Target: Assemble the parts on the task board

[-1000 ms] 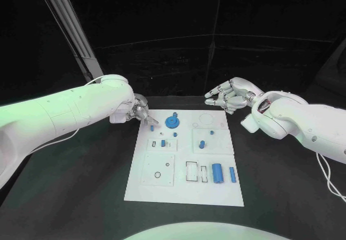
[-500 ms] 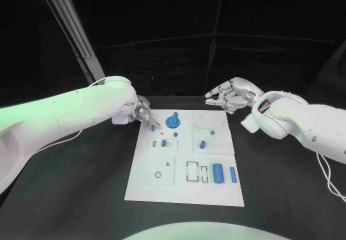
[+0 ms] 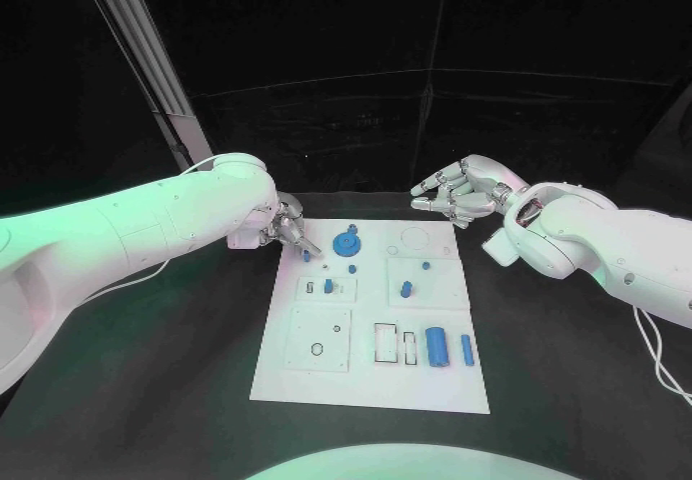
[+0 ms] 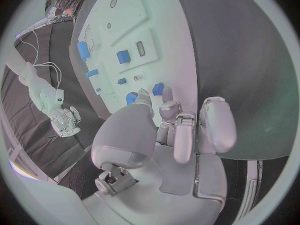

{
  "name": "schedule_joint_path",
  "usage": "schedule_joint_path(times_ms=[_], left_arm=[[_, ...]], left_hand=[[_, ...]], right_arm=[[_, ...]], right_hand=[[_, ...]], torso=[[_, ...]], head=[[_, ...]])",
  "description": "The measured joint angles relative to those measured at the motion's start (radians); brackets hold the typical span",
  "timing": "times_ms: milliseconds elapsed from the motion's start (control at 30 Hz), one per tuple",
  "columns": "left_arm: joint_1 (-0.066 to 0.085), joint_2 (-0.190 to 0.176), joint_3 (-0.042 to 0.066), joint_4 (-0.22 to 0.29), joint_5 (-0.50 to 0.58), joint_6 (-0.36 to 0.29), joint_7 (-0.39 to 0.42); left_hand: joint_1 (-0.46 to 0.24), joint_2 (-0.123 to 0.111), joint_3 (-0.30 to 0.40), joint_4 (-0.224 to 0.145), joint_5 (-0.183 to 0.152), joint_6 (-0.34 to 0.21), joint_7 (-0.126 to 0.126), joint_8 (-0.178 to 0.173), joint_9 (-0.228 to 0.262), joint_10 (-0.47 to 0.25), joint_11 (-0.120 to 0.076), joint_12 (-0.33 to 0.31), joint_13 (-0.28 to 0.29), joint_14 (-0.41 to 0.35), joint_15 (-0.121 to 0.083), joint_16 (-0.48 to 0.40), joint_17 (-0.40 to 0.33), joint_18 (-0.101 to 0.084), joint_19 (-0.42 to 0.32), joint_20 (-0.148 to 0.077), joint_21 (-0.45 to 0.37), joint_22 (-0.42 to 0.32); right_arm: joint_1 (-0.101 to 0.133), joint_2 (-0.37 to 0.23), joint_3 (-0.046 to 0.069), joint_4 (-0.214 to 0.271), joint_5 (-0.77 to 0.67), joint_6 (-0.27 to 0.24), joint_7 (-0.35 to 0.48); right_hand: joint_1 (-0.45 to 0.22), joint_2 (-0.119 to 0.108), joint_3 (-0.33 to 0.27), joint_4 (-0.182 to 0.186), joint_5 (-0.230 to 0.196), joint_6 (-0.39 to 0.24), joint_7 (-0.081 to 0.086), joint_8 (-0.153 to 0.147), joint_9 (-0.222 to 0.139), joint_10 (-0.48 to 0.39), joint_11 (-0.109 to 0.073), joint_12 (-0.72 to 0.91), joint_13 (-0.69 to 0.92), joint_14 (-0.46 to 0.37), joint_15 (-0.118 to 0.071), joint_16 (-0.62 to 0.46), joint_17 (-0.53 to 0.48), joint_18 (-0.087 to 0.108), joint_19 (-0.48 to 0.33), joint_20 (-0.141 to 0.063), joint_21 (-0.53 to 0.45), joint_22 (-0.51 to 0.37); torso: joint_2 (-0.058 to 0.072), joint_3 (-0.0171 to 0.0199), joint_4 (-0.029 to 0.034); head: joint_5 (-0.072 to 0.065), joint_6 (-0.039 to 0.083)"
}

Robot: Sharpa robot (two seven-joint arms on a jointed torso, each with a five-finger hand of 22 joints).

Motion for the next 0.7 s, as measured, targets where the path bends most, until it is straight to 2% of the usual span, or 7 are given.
schedule_joint_path(times_ms=[100, 400, 567, 700], left_arm=[[-0.002, 0.003, 0.000, -0.004, 0.000, 0.002, 0.000], [-0.004, 0.009, 0.000, -0.016, 0.003, 0.003, 0.001], [-0.004, 0.009, 0.000, -0.017, 0.007, 0.003, 0.002], [-0.004, 0.010, 0.000, -0.017, 0.012, 0.003, 0.004]], left_hand=[[0.008, -0.003, 0.003, -0.003, 0.000, -0.003, 0.000, 0.000, 0.002, 0.000, 0.000, 0.000, 0.000, 0.000, 0.000, 0.000, 0.000, 0.000, 0.000, 0.000, 0.000, 0.000], [0.044, 0.017, 0.031, -0.005, 0.000, -0.009, -0.001, 0.004, 0.011, 0.000, 0.000, 0.000, 0.003, 0.000, 0.000, 0.000, 0.000, 0.000, 0.000, 0.000, 0.002, 0.005], [0.091, 0.041, 0.069, -0.016, 0.000, -0.016, -0.001, 0.008, 0.017, 0.000, 0.000, -0.004, 0.004, 0.004, -0.003, 0.000, 0.000, 0.000, 0.003, -0.003, 0.004, 0.008], [0.160, 0.069, 0.132, -0.044, 0.000, -0.025, -0.010, 0.008, 0.019, -0.005, -0.005, -0.012, 0.006, 0.002, -0.009, 0.000, 0.000, 0.000, 0.003, -0.004, 0.004, 0.010]], right_arm=[[0.000, 0.001, 0.000, 0.000, 0.000, 0.000, 0.000], [0.000, 0.002, 0.000, -0.001, -0.001, 0.000, 0.000], [0.000, 0.002, 0.000, -0.001, -0.001, 0.000, 0.000], [0.000, 0.003, 0.000, -0.001, -0.001, 0.001, 0.000]], right_hand=[[0.000, 0.000, 0.000, 0.000, 0.000, 0.000, 0.000, 0.000, 0.000, 0.000, 0.000, 0.000, 0.000, 0.000, 0.000, 0.000, 0.000, 0.000, 0.000, 0.000, 0.000, 0.000], [0.000, 0.000, 0.000, 0.000, 0.000, 0.000, 0.000, 0.000, 0.000, 0.000, 0.000, 0.000, 0.000, 0.000, 0.000, 0.000, 0.001, 0.000, 0.000, 0.000, 0.000, 0.000], [0.000, 0.000, 0.000, 0.000, 0.005, 0.000, 0.000, 0.000, 0.000, 0.000, 0.000, 0.000, 0.000, 0.000, 0.000, 0.000, 0.001, 0.000, 0.000, 0.000, 0.000, 0.000], [0.000, 0.000, 0.000, 0.000, 0.005, 0.000, 0.000, 0.000, 0.000, 0.000, 0.000, 0.000, 0.000, 0.000, 0.000, 0.000, 0.001, 0.000, 0.000, 0.000, 0.000, 0.000]], torso=[[0.000, 0.0001, -0.0002], [0.000, 0.0001, -0.0003], [0.000, 0.0001, -0.0003], [0.000, 0.0002, -0.0003]], head=[[0.000, 0.000], [-0.001, 0.000], [-0.001, -0.001], [-0.001, -0.001]])
